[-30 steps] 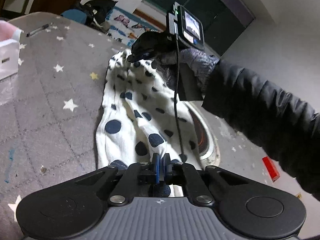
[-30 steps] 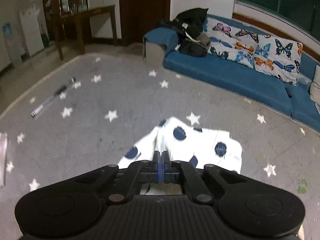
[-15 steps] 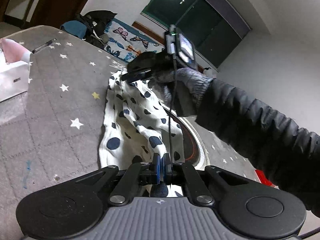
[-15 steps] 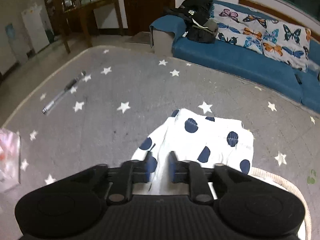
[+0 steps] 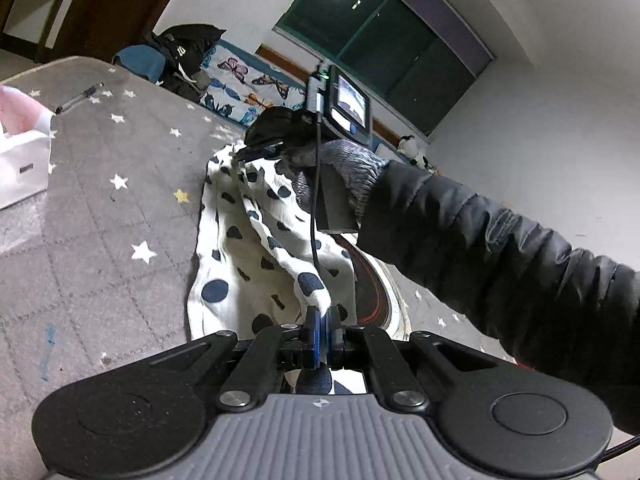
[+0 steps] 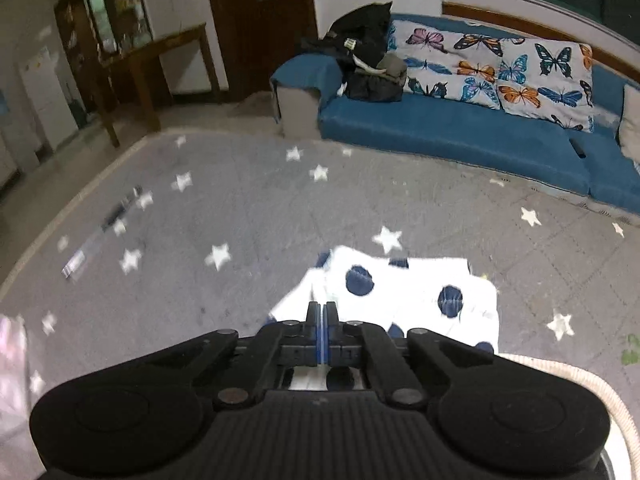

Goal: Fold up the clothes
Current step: 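Hold the folded leg with the left gripper while the right gripper presses the fold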

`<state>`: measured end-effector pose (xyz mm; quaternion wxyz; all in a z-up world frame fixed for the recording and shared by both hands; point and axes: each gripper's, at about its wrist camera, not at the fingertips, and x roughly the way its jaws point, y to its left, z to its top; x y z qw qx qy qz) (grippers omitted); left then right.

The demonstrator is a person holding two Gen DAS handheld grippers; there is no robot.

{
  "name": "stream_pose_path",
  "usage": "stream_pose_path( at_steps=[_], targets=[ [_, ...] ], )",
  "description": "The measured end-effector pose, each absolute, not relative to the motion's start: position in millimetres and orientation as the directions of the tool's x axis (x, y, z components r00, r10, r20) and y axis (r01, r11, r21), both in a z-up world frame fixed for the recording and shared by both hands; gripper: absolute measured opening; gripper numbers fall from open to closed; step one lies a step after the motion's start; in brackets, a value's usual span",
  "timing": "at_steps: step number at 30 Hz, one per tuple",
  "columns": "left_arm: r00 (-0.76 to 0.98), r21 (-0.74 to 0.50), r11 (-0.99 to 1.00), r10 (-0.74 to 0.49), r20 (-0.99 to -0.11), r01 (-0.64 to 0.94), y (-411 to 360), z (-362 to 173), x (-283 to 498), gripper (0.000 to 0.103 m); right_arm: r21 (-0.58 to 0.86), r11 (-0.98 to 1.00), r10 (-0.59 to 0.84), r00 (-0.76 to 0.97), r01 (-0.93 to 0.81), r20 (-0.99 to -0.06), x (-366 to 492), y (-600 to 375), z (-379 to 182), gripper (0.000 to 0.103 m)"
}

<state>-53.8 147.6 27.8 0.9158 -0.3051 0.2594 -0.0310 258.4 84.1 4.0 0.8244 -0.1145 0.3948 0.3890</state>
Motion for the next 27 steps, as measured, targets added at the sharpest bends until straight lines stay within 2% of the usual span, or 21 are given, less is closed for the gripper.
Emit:
stream_pose_path(
  at_steps=[4,9,12,18,23,26,27],
  targets=[
    [0.881,-0.577,0.808,-0.185,-0.436,-0.116,156.1,33.2,-64.1,0.003,0.181,0.675,0.599,0.388,-0.715,-0.7,263.6,82.6,17.6,0.0],
    [0.853,-0.595,0.779,-0.164,-0.496,-0.196,173.1,14.5,-63.4,0.003,0.21,0.669,0.605,0.358,-0.713,-0.711,266.7,98.7,10.2,0.001],
    [0.833,-0.595,0.768,-0.156,-0.531,-0.236,180.0,3.8,-63.4,0.004,0.218,0.67,0.597,0.341,-0.709,-0.726,268.0,101.0,-1.0,0.006],
    [0.81,-0.568,0.78,-0.141,-0.57,-0.264,187.1,-4.3,-66.2,0.007,0.165,0.619,0.587,0.312,-0.768,-0.748,262.3,82.3,20.7,0.009],
    [0.8,-0.556,0.782,-0.128,-0.586,-0.282,194.3,-7.2,-71.6,0.01,0.076,0.559,0.561,0.31,-0.826,-0.768,244.9,49.0,44.5,0.022],
    [0.806,-0.567,0.773,-0.127,-0.578,-0.285,197.3,-5.0,-76.6,0.022,0.052,0.503,0.557,0.277,-0.863,-0.783,222.1,19.7,51.9,0.024],
    [0.808,-0.571,0.771,-0.13,-0.575,-0.282,197.1,-4.4,-78.9,0.032,0.049,0.485,0.557,0.265,-0.873,-0.787,212.6,9.8,52.2,0.028]
  ],
)
